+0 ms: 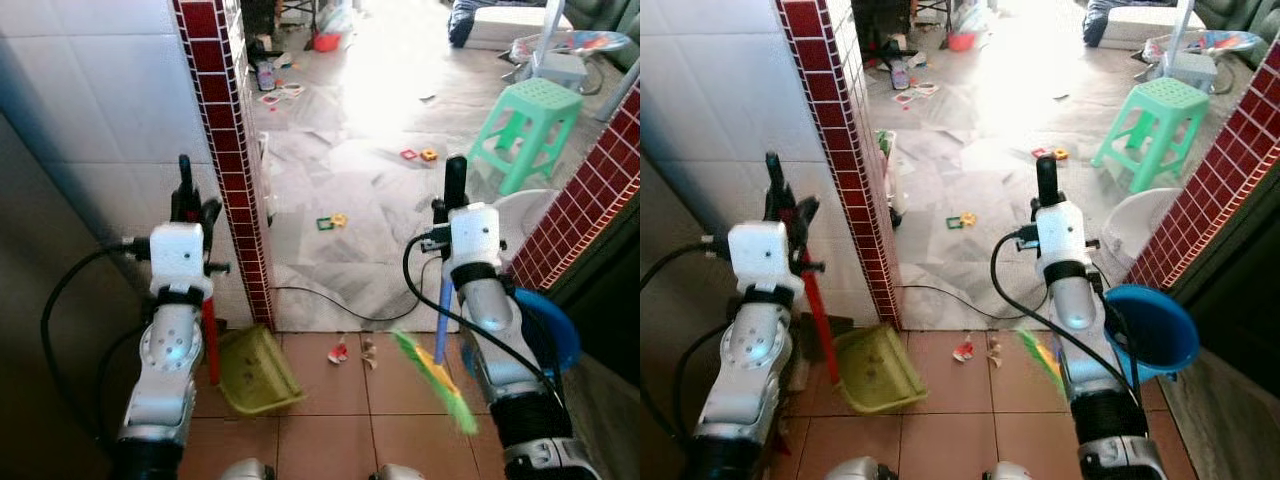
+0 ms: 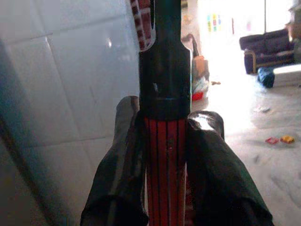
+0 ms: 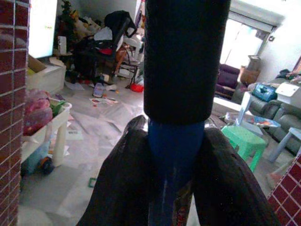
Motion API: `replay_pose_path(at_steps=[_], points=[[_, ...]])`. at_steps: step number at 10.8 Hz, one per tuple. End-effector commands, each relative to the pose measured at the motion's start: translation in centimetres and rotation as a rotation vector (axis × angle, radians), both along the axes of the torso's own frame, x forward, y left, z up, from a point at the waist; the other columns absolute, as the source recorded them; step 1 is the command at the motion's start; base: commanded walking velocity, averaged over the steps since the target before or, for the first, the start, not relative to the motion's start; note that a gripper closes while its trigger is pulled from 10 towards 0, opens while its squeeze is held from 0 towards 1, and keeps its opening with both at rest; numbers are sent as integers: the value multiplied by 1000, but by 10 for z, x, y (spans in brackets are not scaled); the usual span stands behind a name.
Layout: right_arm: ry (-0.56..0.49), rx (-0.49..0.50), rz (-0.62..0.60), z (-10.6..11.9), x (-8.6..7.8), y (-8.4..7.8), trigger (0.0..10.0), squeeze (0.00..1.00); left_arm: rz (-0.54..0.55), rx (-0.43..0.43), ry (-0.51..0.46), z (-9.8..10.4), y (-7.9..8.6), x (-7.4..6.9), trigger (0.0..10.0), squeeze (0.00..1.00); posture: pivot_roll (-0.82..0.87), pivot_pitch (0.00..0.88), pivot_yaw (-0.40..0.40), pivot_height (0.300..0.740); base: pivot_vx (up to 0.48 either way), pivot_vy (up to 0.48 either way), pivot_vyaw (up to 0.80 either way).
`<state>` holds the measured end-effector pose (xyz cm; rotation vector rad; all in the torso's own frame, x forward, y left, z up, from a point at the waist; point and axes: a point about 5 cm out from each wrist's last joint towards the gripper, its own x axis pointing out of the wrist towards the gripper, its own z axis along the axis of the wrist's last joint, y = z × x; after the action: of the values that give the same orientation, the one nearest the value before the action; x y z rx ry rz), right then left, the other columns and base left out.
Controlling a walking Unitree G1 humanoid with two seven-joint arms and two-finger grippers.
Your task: Sweep floor
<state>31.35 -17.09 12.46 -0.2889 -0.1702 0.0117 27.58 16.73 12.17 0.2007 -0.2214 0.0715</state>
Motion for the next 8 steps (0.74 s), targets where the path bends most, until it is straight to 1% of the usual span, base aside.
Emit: replay_pose_path(at_steps=[1, 2, 3, 4, 5, 6, 7, 8], points=[[-55, -18, 12, 12, 0, 1, 10000, 0, 13, 45, -37, 5, 6, 0, 10000, 0, -69, 0, 24, 740, 0, 0, 0], [-50, -20, 5, 11, -3, -2, 10000, 0, 14, 73, -19, -3, 8, 0, 10000, 0, -81, 0, 25, 740, 0, 0, 0], [-49, -22, 5, 11, -4, -3, 10000, 0, 15, 75, -14, -4, 8, 0, 10000, 0, -84, 0, 24, 740, 0, 0, 0], [-44, -26, 4, 11, -7, -5, 10000, 0, 25, 96, -7, -8, 9, 2, 10000, 0, -95, 0, 21, 740, 0, 0, 0], [-33, -26, 13, 12, -12, -8, 10000, 0, 38, 112, 2, -14, 7, 9, 10000, 0, -110, 36, 10, 740, 0, 0, 0], [-21, -16, 30, 12, -15, -8, 10000, 0, 36, 113, 14, -22, 2, 15, 10000, 0, -121, 58, 10, 740, 0, 0, 0], [-18, 7, 67, 16, -18, -6, 10000, 43, 34, 94, 37, -30, -5, 22, 10000, 0, -142, 89, 6, 740, 0, 0, 0], [-20, 1, 70, 21, -17, -6, 10000, 20, 20, 104, 40, -32, -14, 28, 10000, 0, -152, 106, 5, 740, 0, 0, 0]])
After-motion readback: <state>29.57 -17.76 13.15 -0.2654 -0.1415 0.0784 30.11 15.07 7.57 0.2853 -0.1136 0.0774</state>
